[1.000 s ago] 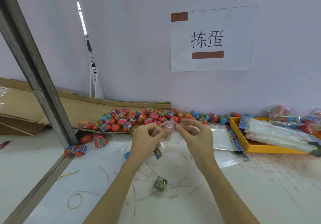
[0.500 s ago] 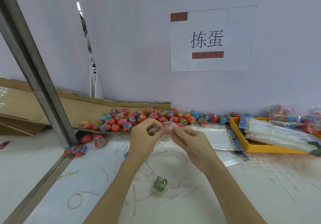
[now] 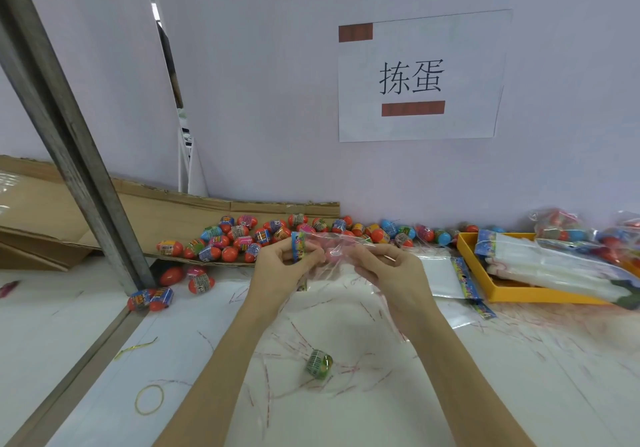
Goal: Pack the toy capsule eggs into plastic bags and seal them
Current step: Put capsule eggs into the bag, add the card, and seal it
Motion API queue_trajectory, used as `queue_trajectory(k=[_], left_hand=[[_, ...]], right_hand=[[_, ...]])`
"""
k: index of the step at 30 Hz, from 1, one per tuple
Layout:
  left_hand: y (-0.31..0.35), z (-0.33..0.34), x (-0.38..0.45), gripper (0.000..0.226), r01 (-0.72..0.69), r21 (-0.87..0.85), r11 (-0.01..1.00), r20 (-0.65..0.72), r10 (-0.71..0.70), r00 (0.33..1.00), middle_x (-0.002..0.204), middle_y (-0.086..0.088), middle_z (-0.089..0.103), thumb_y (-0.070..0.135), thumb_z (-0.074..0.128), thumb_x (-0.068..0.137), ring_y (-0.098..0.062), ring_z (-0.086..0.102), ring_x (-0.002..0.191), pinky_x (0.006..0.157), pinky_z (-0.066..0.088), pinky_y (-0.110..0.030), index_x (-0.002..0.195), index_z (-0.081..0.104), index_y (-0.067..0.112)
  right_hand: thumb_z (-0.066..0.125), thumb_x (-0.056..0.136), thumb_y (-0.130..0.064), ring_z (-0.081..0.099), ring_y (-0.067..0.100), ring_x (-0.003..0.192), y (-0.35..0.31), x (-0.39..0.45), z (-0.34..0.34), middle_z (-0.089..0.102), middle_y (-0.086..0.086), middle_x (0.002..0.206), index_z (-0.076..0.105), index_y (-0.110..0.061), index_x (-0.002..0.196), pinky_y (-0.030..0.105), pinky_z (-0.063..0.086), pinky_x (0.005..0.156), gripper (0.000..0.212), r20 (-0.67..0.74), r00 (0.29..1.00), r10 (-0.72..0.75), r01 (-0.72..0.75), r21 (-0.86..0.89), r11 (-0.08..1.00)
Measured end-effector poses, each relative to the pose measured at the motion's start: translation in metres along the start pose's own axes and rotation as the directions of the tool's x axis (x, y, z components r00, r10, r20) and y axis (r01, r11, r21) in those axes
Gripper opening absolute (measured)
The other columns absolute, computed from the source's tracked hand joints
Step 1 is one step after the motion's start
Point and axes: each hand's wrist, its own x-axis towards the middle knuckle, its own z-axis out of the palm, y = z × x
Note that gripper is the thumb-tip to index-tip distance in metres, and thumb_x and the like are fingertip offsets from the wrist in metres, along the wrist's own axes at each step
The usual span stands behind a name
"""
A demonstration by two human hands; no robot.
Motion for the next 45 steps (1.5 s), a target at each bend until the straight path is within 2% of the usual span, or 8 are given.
queue_trajectory(k=[6,10,18,24,27,34,41,45], left_hand=[[-0.002,-0.002,0.0,0.044,-0.05,0.083,0.995,-0.038,0.054,0.998,0.093,-0.015,0.075,0.053,0.086,0.075,-0.04,0.067,0.09,0.085,0.059,-0.051,0.098,0.076,0.016],[-0.001,-0.002,-0.001,0.017,-0.082,0.121,0.989,0.079,0.073,0.994,0.09,0.006,0.079,0.046,0.083,0.079,-0.008,0.073,0.081,0.07,0.057,-0.018,0.093,0.078,0.039],[-0.006,-0.004,0.004,0.034,-0.125,0.183,0.975,-0.009,0.129,0.992,0.105,0.014,0.078,0.02,0.083,0.089,-0.009,0.073,0.098,0.08,0.056,-0.018,0.118,0.072,0.034],[-0.011,0.004,0.0,0.091,-0.51,0.712,0.482,0.26,0.494,0.83,0.162,0.011,0.038,0.059,0.078,0.085,-0.011,0.033,0.149,0.122,0.025,-0.034,0.16,0.037,0.027],[-0.007,0.008,-0.001,0.089,-0.518,0.806,0.287,0.276,0.593,0.757,0.169,0.0,0.029,0.059,0.069,0.088,-0.021,0.025,0.155,0.124,0.015,-0.04,0.162,0.035,0.024],[-0.002,0.004,0.001,0.028,-0.617,0.775,0.134,0.346,0.727,0.593,0.102,0.004,0.078,0.022,0.071,0.089,-0.02,0.072,0.095,0.1,0.04,-0.037,0.115,0.078,0.014],[0.003,-0.004,-0.001,0.012,-0.471,0.683,0.558,0.217,0.461,0.86,0.072,0.014,0.063,0.024,0.069,0.096,-0.007,0.054,0.061,0.059,0.046,-0.027,0.106,0.074,0.019],[-0.005,-0.019,0.007,0.019,-0.191,0.635,0.748,-0.07,0.302,0.951,0.067,0.01,0.062,0.041,0.074,0.095,-0.005,0.057,0.06,0.059,0.046,-0.023,0.085,0.071,0.025]], right_hand=[[0.082,0.079,-0.036,0.073,0.014,0.102,0.0,0.0,-0.001,0.08,0.0,0.108,0.082,-0.018,0.107,0.026,0.055,0.091,0.034,0.17,0.978,0.116,-0.112,-0.035,0.993],[0.073,0.094,-0.024,0.075,0.019,0.107,0.002,0.0,0.0,0.079,0.008,0.11,0.08,-0.011,0.11,0.026,0.06,0.089,0.022,0.183,0.982,0.057,-0.056,-0.007,0.998],[0.073,0.096,-0.026,0.065,-0.012,0.1,0.007,0.004,0.002,0.077,-0.019,0.096,0.082,-0.023,0.101,0.007,0.043,0.085,0.011,0.073,0.966,-0.248,0.257,-0.373,0.892],[0.073,0.095,-0.016,0.057,-0.017,0.089,0.022,-0.001,0.011,0.064,-0.034,0.089,0.079,-0.022,0.097,0.01,0.042,0.086,0.008,0.279,0.806,-0.522,0.545,-0.695,0.47],[0.071,0.096,-0.019,0.06,-0.002,0.11,0.028,-0.001,0.017,0.074,-0.011,0.114,0.074,-0.018,0.094,0.022,0.04,0.1,0.004,0.321,0.769,-0.553,0.572,-0.731,0.371],[0.07,0.09,-0.019,0.059,0.011,0.111,0.022,-0.011,0.026,0.073,-0.015,0.1,0.074,-0.024,0.096,0.035,0.041,0.1,0.009,0.455,0.645,-0.614,0.696,-0.681,0.227],[0.074,0.091,-0.017,0.06,0.007,0.111,0.018,-0.015,0.032,0.073,-0.015,0.104,0.08,-0.019,0.101,0.033,0.036,0.103,0.012,0.357,0.528,-0.771,0.742,-0.635,0.214],[0.069,0.098,-0.015,0.06,0.008,0.1,0.014,-0.013,0.032,0.062,-0.027,0.096,0.077,-0.019,0.099,0.026,0.044,0.094,0.009,0.119,0.616,-0.779,0.66,-0.617,0.428]])
